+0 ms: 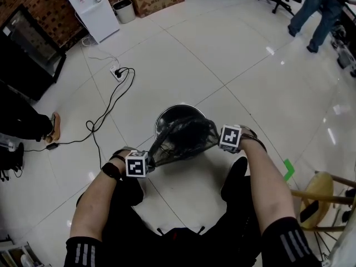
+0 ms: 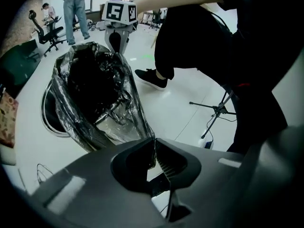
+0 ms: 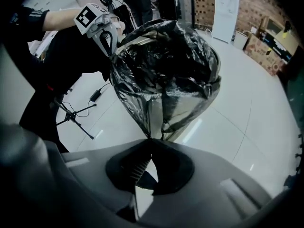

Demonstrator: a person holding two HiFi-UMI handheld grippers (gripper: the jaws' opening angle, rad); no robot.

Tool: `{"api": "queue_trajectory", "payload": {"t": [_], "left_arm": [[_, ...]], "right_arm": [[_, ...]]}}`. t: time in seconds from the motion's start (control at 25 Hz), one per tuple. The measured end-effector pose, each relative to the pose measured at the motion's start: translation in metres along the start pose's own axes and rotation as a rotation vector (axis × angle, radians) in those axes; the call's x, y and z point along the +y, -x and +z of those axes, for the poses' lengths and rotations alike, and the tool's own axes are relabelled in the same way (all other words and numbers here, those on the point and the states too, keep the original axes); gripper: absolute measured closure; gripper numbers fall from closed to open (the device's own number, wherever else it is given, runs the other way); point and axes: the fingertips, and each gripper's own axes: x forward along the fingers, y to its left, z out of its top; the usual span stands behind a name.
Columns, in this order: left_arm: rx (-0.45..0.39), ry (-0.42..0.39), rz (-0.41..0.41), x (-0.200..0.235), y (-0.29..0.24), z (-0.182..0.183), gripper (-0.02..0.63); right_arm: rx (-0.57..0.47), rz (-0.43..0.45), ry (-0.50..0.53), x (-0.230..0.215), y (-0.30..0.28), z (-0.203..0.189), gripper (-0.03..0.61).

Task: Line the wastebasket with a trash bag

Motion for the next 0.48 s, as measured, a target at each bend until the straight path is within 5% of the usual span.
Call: {"api": "queue_trajectory", "payload": {"t": [0.2, 0.48], "left_arm": [[0.096, -0.036, 0.01, 0.011, -0.025, -0.017, 0.597], [0.083, 0.013, 0.125, 0.044, -0.027, -0.021, 0.534]], "right_arm": [[0.023, 0.017, -0.014, 0.003, -0.008, 0.006, 0.571], [-0.031, -0.015, -0.087, -0.01, -0.009, 0.014, 0.569]]}}
